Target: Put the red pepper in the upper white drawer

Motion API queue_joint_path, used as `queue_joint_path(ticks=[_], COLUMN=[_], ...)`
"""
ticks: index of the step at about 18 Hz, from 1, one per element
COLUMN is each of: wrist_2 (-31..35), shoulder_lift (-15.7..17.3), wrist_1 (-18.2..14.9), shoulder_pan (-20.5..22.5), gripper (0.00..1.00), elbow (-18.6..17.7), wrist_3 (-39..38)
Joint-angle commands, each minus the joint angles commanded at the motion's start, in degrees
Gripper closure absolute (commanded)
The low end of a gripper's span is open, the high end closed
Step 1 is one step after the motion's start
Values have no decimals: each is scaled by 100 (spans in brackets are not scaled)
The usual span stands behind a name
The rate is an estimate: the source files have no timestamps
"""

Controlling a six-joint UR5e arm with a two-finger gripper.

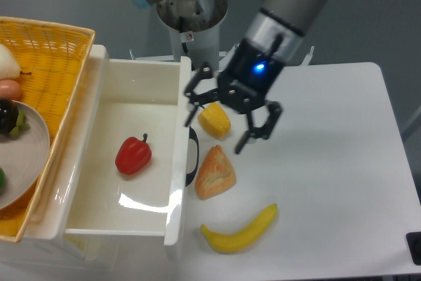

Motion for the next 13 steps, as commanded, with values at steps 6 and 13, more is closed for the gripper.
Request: queue_joint_path(ticks=[6, 13], wrist_2=[974, 2644], shoulder_lift=[-193, -527], wrist_1=[9, -9], shoulder_pan=[229, 203], gripper=[0, 0], elbow=[-44, -70], wrist_3=[255, 836])
